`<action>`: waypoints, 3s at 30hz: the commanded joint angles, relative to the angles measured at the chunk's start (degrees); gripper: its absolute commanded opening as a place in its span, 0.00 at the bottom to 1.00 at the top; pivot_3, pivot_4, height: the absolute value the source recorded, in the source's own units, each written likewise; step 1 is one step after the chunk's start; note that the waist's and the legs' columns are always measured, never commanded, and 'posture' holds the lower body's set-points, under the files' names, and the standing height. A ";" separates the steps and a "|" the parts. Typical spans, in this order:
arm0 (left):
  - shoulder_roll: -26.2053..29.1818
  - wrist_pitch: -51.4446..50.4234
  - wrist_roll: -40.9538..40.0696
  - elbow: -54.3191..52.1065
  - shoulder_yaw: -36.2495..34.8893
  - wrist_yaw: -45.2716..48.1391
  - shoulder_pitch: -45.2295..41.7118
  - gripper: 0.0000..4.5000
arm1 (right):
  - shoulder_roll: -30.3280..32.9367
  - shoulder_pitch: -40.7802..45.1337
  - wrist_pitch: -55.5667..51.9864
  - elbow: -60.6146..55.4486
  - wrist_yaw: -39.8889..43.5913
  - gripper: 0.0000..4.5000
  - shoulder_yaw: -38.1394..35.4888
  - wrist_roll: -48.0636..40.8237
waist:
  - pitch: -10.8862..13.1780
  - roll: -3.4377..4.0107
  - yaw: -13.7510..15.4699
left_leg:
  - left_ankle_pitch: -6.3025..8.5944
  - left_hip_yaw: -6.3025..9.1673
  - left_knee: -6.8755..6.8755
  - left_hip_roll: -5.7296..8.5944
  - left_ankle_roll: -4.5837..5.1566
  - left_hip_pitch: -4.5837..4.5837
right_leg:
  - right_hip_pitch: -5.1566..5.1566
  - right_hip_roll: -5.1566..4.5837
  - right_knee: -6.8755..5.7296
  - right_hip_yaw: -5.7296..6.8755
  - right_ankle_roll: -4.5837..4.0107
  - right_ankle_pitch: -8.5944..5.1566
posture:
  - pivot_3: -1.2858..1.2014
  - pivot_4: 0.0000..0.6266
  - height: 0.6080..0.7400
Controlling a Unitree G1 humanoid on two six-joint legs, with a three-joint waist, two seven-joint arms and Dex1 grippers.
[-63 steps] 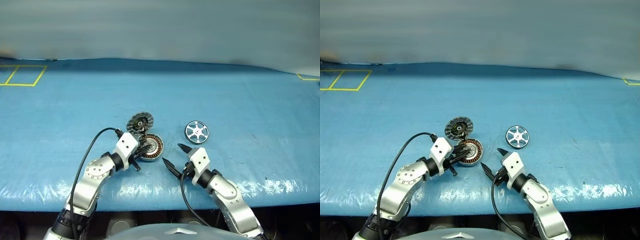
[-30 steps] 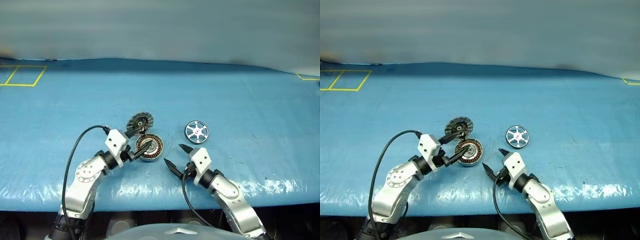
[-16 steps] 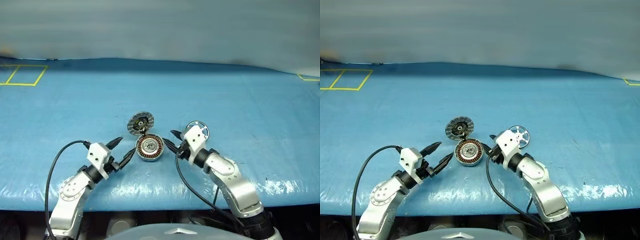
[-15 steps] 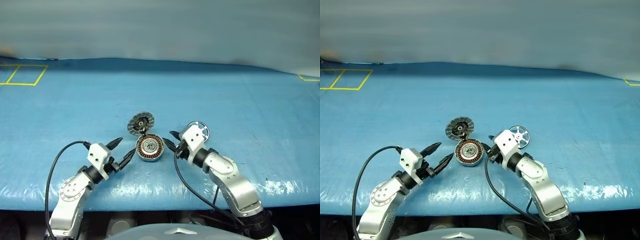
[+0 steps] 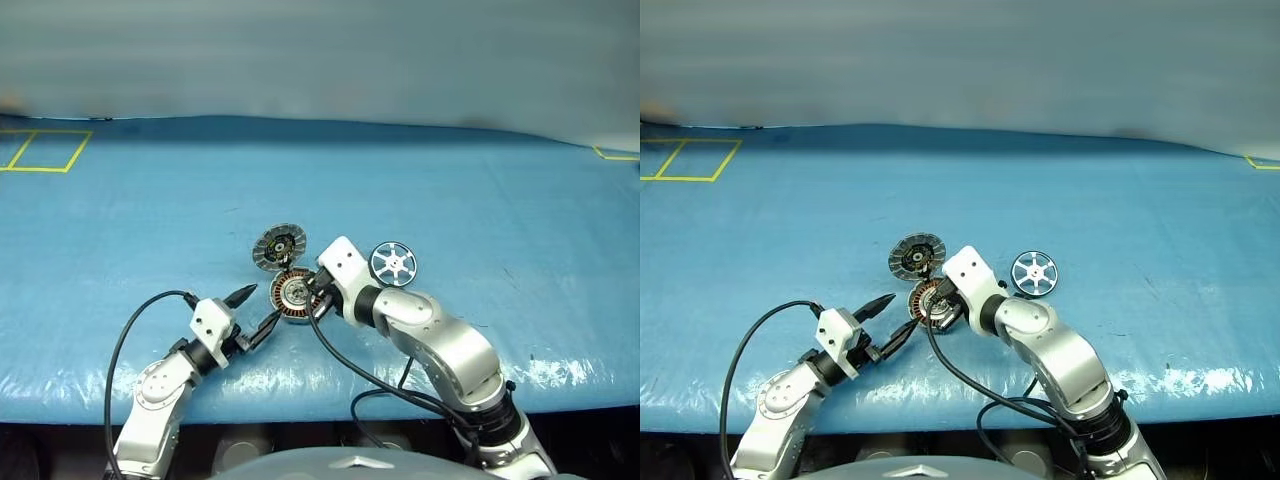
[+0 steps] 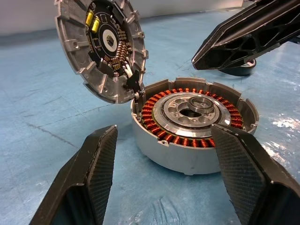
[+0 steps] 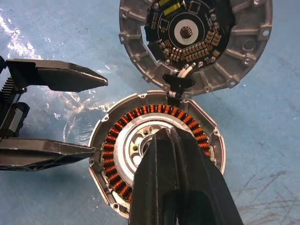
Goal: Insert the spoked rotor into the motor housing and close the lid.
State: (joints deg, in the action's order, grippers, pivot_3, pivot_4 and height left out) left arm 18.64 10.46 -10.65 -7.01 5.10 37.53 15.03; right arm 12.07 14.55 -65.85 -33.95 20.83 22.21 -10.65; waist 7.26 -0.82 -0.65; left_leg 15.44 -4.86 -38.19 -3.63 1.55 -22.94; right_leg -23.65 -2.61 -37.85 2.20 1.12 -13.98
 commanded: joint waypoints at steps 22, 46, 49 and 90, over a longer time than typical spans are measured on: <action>0.14 1.68 0.12 -0.22 0.89 0.16 -0.28 0.75 | -1.07 3.49 -0.79 6.15 -0.51 0.01 3.15 -2.49 | 0.00 0.01 -0.22 | 0.00 0.00 0.05 -0.02 0.00 0.00 | -0.03 0.01 0.00 0.02 0.02 0.01 | 0.52 0.24 1.00; -0.31 3.21 0.45 1.01 1.11 -0.42 0.53 0.75 | -1.26 4.91 -1.65 9.76 -0.02 0.01 3.49 -4.52 | 0.00 0.01 -0.53 | 0.00 0.00 0.12 -0.06 0.00 0.01 | -0.05 0.01 0.02 0.04 -0.08 -0.05 | 0.52 0.24 1.00; -0.32 3.33 0.40 1.21 1.25 -0.30 0.54 0.75 | -1.44 4.71 -1.12 9.48 -0.40 0.01 2.94 -4.51 | 0.00 0.01 -0.53 | 0.00 0.00 0.14 -0.06 0.00 0.01 | -0.05 0.01 0.02 0.05 -0.08 -0.05 | 0.52 0.24 1.00; -0.64 4.26 0.62 3.44 1.62 0.04 0.39 0.75 | -5.74 3.92 -4.55 9.85 -4.69 0.01 -2.38 -7.62 | 0.03 0.04 -0.54 | 0.00 0.01 0.23 -0.05 0.00 -0.03 | -0.10 -0.05 0.07 0.08 -0.13 -0.10 | 0.52 0.24 1.00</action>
State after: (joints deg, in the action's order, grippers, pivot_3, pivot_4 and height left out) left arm 18.06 14.47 -10.19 -4.10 6.27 37.71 15.12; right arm 6.44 18.90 -71.01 -23.23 16.44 20.39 -18.15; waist 7.28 -0.78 -1.19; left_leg 15.44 -4.85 -37.96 -3.68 1.55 -22.97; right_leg -23.75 -2.67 -37.78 2.29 0.99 -14.08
